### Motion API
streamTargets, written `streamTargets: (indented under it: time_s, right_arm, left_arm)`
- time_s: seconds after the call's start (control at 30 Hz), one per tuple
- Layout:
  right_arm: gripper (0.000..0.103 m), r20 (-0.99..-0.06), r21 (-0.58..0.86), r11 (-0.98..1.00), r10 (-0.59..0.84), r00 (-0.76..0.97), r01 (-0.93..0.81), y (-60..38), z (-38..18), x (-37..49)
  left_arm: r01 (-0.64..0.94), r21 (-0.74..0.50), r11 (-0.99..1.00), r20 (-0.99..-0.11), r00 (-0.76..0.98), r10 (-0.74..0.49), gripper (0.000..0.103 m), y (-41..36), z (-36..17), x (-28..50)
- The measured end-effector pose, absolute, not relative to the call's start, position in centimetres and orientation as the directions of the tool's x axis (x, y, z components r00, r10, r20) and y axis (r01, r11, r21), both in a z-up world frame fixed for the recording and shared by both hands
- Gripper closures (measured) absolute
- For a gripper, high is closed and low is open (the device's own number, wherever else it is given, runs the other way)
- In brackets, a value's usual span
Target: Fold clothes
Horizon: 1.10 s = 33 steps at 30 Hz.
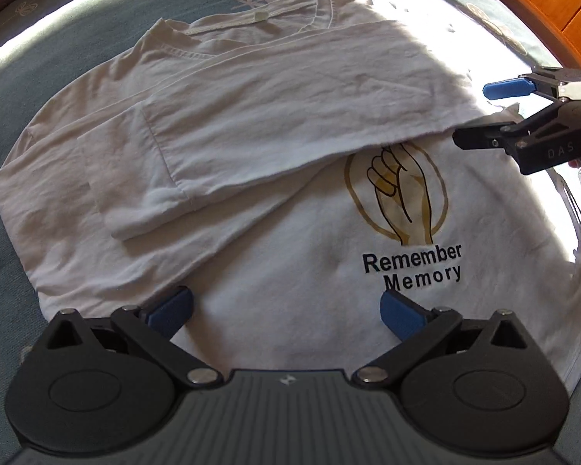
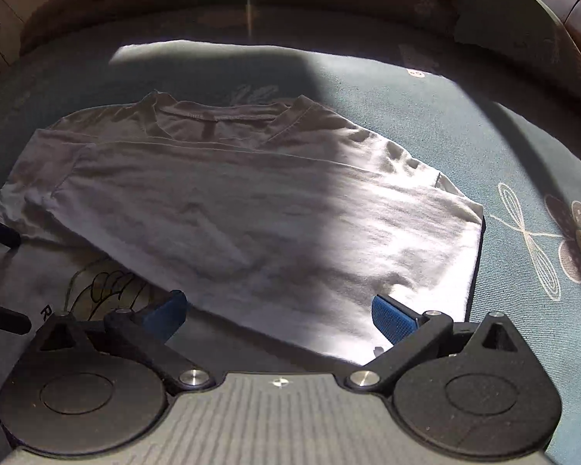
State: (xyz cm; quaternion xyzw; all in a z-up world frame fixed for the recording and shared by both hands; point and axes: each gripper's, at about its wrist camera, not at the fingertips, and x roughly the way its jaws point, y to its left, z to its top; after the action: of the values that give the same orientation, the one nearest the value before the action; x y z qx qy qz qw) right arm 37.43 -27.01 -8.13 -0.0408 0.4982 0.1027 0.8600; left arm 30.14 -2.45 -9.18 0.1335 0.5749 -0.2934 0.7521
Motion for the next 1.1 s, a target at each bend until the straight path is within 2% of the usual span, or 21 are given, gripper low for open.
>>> streamTargets:
  time_s: [0.2, 0.37, 0.57, 0.73, 0.93, 1.1]
  right_arm:
    - [0.0, -0.891, -0.004, 0.974, 0.1, 0.443, -0.226, -26.6, -9.0, 33.8]
    - [0.0, -0.904, -0.007, 0.975, 0.089, 0.419, -0.222, -26.4, -9.3, 31.1]
    - [0.0, -0.897, -0.012, 0.983, 0.071, 0.436, -0.185, -26.2, -9.5, 30.9]
    - [0.0, -0.895, -0.01, 0.982, 0.074, 0.44, -0.186, -26.4, -9.5, 30.9]
    - [0.0, -0.89, -0.007, 0.983, 0.079, 0.449, -0.186, -26.4, -9.6, 31.0]
    - [0.0, -0.88, -0.009, 0.984, 0.077, 0.468, -0.179, -26.4, -9.6, 30.6]
  left_arm:
    - [0.596, -0.163, 0.786, -0.952, 0.116, -0.285, 0.001, -0.1, -9.0, 26.7]
    - [0.573, -0.15, 0.806, -0.941, 0.168, -0.294, 0.001, 1.8, -7.9, 25.7]
    - [0.548, -0.049, 0.835, -0.891, 0.354, -0.284, 0.001, 1.9, -6.4, 29.8]
    - [0.503, -0.058, 0.862, -0.919, 0.31, -0.242, 0.001, 3.3, -9.1, 31.6]
    - [0.5, -0.075, 0.863, -0.906, 0.326, -0.268, 0.001, 4.2, -6.9, 30.1]
    - [0.505, -0.055, 0.861, -0.88, 0.382, -0.281, 0.001, 3.5, -6.6, 34.0]
